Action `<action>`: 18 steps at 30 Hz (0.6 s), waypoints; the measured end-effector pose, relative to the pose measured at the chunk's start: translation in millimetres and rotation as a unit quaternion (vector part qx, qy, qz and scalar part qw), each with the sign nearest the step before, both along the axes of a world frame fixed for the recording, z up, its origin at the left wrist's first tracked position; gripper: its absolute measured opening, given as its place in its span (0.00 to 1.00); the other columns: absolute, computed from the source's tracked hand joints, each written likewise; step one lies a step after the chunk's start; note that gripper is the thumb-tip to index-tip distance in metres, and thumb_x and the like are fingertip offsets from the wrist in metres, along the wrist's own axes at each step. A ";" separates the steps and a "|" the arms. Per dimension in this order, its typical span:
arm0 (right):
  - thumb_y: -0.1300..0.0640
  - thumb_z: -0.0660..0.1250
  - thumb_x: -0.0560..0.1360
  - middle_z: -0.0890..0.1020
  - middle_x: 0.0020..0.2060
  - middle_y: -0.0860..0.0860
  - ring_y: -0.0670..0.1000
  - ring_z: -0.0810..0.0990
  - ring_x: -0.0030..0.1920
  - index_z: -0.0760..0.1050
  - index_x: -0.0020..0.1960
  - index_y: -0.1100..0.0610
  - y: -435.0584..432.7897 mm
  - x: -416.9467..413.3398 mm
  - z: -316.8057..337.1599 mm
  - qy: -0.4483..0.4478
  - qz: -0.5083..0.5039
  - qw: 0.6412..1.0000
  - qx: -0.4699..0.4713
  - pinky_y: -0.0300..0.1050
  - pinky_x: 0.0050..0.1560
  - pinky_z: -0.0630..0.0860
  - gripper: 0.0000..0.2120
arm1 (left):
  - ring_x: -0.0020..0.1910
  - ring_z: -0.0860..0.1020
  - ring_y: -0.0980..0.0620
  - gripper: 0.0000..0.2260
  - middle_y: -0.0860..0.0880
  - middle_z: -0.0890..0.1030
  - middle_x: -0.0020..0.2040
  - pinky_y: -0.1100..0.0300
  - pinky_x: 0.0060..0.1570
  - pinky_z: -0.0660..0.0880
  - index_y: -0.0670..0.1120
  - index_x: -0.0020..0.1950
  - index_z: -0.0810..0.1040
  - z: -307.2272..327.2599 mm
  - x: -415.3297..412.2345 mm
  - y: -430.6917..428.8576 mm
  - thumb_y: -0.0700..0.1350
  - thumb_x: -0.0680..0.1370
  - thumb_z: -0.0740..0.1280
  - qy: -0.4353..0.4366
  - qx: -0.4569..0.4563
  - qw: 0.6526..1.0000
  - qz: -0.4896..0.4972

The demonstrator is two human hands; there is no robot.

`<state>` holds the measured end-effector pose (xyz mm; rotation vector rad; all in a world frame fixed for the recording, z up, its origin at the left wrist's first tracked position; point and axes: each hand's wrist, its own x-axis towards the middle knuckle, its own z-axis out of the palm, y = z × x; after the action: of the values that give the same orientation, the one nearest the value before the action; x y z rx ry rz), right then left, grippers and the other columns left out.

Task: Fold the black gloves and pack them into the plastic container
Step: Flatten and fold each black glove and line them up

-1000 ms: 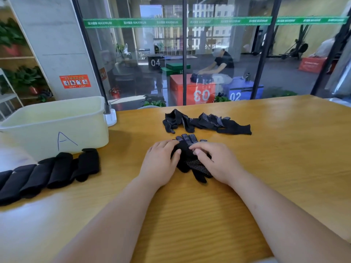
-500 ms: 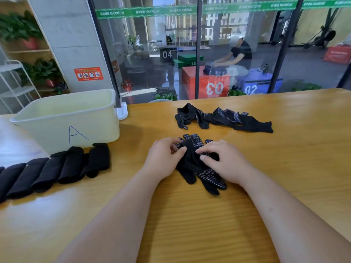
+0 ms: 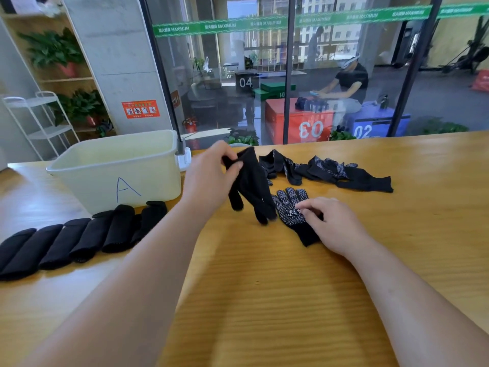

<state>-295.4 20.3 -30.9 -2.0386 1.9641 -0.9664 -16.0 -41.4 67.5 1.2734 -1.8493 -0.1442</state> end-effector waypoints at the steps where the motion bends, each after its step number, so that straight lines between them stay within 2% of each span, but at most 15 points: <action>1: 0.47 0.65 0.84 0.83 0.53 0.37 0.47 0.75 0.56 0.82 0.62 0.39 0.4 0.2 -0.3 0.003 -0.001 1.000 -0.001 0.54 0.62 0.74 0.11 | 0.47 0.78 0.54 0.05 0.59 0.80 0.46 0.56 0.45 0.73 0.55 0.52 0.77 7.5 1.8 1.6 0.51 0.82 0.73 -0.006 -0.044 0.999 0.008; 3: 0.47 0.66 0.83 0.82 0.51 0.36 0.48 0.75 0.55 0.82 0.62 0.38 2.0 0.6 0.3 0.012 -0.003 1.000 -0.007 0.55 0.62 0.75 0.11 | 0.48 0.77 0.53 0.04 0.59 0.81 0.48 0.55 0.47 0.71 0.54 0.53 0.78 13.2 4.6 8.2 0.50 0.82 0.73 -0.038 -0.112 0.993 0.009; 5: 0.46 0.69 0.81 0.81 0.52 0.35 0.48 0.76 0.57 0.82 0.63 0.38 5.0 1.9 2.2 0.035 -0.004 0.999 -0.007 0.55 0.62 0.74 0.11 | 0.49 0.77 0.52 0.05 0.59 0.80 0.49 0.57 0.47 0.69 0.53 0.54 0.79 2.1 7.4 18.6 0.48 0.81 0.73 -0.096 -0.128 0.987 -0.004; 7: 0.43 0.69 0.80 0.81 0.56 0.35 0.48 0.75 0.59 0.81 0.64 0.37 9.0 4.3 5.3 0.072 -0.008 0.997 0.001 0.53 0.62 0.72 0.13 | 0.50 0.79 0.50 0.08 0.59 0.80 0.50 0.54 0.48 0.73 0.54 0.57 0.77 -26.0 10.9 31.0 0.49 0.81 0.73 -0.175 -0.073 0.981 -0.037; 9: 0.41 0.69 0.80 0.80 0.61 0.36 0.47 0.73 0.62 0.80 0.66 0.38 11.8 6.7 8.9 0.105 -0.012 0.994 0.012 0.52 0.63 0.70 0.15 | 0.54 0.81 0.52 0.14 0.59 0.81 0.57 0.53 0.52 0.79 0.58 0.66 0.72 -54.7 16.0 42.6 0.53 0.82 0.70 -0.243 0.007 0.966 -0.085; 11: 0.40 0.68 0.81 0.79 0.65 0.37 0.47 0.71 0.66 0.79 0.68 0.38 13.9 9.9 11.6 0.127 -0.006 0.992 0.024 0.50 0.64 0.70 0.16 | 0.58 0.78 0.58 0.21 0.62 0.79 0.62 0.55 0.55 0.79 0.61 0.75 0.67 -72.7 20.5 47.1 0.56 0.84 0.67 -0.265 0.054 0.955 -0.125; 13: 0.41 0.67 0.82 0.78 0.67 0.37 0.46 0.70 0.68 0.79 0.70 0.40 15.5 13.7 13.7 0.126 0.006 0.991 0.036 0.47 0.64 0.69 0.18 | 0.61 0.75 0.59 0.24 0.62 0.76 0.63 0.56 0.56 0.79 0.60 0.80 0.66 -77.7 22.4 44.9 0.58 0.84 0.65 -0.267 0.060 0.952 -0.135; 16: 0.40 0.66 0.82 0.76 0.69 0.37 0.44 0.68 0.71 0.77 0.72 0.42 18.7 19.7 13.0 0.131 0.029 0.990 0.042 0.46 0.68 0.72 0.20 | 0.64 0.73 0.56 0.18 0.59 0.74 0.64 0.51 0.54 0.81 0.55 0.74 0.77 -84.2 21.6 47.1 0.57 0.85 0.63 -0.290 0.026 0.945 -0.147; 18: 0.37 0.64 0.82 0.74 0.72 0.36 0.43 0.66 0.73 0.75 0.74 0.42 21.4 25.0 12.6 0.147 0.044 0.987 0.055 0.47 0.70 0.72 0.22 | 0.64 0.73 0.57 0.15 0.59 0.74 0.65 0.50 0.53 0.81 0.54 0.70 0.80 -86.8 21.6 48.8 0.56 0.85 0.64 -0.288 0.029 0.945 -0.154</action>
<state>-270.4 41.7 -18.3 -2.2910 1.9885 -0.5509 5.6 7.4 -19.3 1.1296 -2.5623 0.0118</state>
